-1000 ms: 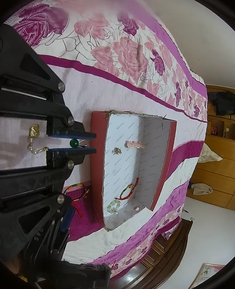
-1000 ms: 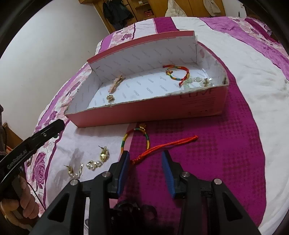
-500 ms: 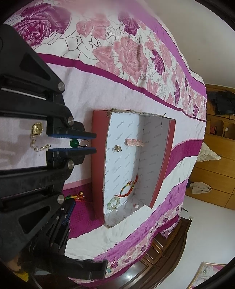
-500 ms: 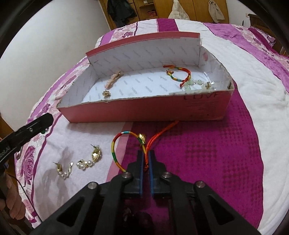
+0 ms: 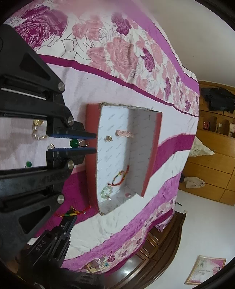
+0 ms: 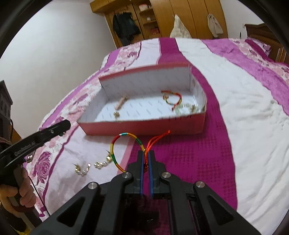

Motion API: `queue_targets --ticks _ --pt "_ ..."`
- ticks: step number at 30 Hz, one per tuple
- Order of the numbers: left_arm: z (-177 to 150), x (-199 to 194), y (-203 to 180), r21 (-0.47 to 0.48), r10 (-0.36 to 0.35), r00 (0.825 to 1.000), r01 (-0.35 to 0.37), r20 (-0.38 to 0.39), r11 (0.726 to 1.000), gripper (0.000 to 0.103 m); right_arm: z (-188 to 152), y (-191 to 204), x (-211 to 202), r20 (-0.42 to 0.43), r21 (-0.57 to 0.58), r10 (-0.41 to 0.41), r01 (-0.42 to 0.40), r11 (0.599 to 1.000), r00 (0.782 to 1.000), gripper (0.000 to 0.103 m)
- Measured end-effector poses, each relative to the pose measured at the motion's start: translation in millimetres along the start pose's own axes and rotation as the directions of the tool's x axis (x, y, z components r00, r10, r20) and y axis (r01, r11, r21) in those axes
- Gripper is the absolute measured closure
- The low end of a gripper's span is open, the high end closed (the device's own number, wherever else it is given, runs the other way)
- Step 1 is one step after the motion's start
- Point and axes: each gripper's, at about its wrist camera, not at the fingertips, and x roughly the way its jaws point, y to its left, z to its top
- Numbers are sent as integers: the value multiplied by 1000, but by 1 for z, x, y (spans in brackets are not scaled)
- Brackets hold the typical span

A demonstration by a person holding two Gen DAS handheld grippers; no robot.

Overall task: Organize jewelry
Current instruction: 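Carry the green earring and rainbow bracelet with both grippers over the shoebox, then open the left gripper to drop the earring while the right drops the bracelet in the box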

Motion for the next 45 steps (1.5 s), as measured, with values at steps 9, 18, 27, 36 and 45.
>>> queue_targets --ticks 9,18,27,36,45 --pt "12 -15 -7 16 -22 998 21 57 1000 103 18 7 -29 105 -29 21 -18 999 994 97" --pt "28 -19 -11 31 -27 995 24 101 999 103 36 7 -40 166 -43 35 -28 999 986 97" --pt "49 -12 -14 55 -11 989 3 148 999 103 64 10 -42 228 -72 25 -9 997 973 97" --pt "70 9 -6 56 19 984 -29 179 998 103 99 16 -21 290 -94 20 8 996 957 97" --pt "77 47 1 45 22 987 -30 161 999 103 116 9 18 273 -79 -16 38 996 962 97"
